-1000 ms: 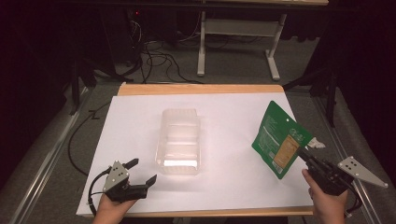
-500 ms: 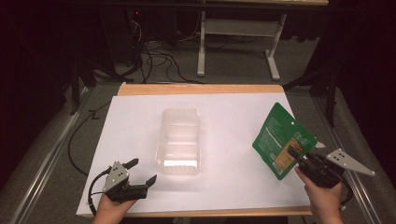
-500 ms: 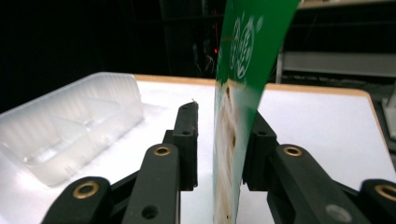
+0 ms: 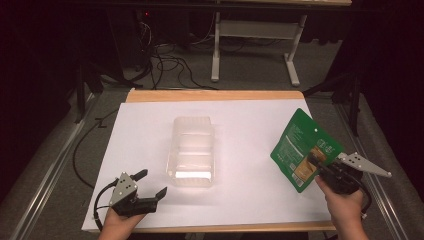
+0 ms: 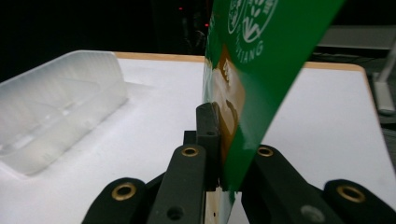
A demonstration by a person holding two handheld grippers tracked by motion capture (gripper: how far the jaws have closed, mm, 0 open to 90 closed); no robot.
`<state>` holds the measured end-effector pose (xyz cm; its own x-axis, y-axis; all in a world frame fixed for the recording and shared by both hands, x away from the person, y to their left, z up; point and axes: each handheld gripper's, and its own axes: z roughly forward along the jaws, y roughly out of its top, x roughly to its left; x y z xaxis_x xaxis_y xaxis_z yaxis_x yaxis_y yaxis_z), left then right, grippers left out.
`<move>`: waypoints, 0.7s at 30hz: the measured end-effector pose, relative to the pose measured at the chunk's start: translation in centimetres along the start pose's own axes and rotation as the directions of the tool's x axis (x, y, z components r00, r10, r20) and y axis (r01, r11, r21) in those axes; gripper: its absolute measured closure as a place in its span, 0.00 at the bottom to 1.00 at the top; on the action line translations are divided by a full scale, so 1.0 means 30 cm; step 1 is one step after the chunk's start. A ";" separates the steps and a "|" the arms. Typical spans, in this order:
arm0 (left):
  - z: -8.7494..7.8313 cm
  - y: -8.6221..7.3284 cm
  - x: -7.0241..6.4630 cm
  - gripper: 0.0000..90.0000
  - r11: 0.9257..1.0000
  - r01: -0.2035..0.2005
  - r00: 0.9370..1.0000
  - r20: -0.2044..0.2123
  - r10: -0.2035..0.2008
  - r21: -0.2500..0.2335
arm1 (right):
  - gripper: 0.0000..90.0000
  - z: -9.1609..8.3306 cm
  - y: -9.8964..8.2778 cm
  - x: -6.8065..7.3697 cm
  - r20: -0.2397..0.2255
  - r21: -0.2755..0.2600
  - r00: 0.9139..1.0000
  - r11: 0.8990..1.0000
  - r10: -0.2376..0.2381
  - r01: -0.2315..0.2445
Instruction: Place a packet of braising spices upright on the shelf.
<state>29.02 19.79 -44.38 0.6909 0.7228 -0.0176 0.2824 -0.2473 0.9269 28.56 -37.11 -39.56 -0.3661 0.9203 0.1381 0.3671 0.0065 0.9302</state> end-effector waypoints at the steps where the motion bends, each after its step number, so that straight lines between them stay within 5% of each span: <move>1: 0.000 0.000 0.000 0.15 1.000 0.000 1.000 -0.001 0.000 0.000 | 1.00 0.001 0.004 -0.001 -0.009 -0.002 1.000 1.000 0.002 -0.002; 11: 0.000 -0.004 0.003 0.15 1.000 0.014 1.000 -0.011 -0.014 -0.002 | 1.00 0.003 0.045 0.004 -0.073 -0.036 0.997 0.999 -0.010 0.007; 14: 0.008 0.002 0.020 0.15 0.998 0.046 0.999 -0.027 -0.047 -0.034 | 1.00 0.032 0.072 0.016 -0.114 -0.043 0.993 0.999 -0.024 0.020; 21: 0.034 0.037 0.028 0.15 0.997 0.043 0.998 -0.036 -0.045 -0.064 | 1.00 0.088 0.136 0.049 -0.168 -0.074 0.984 0.996 -0.063 0.051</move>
<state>30.59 19.47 -43.75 0.6533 0.7557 -0.0459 0.2681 -0.1742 0.9475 31.79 -34.70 -36.45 -0.5268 0.8393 0.1343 0.2838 0.0248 0.9586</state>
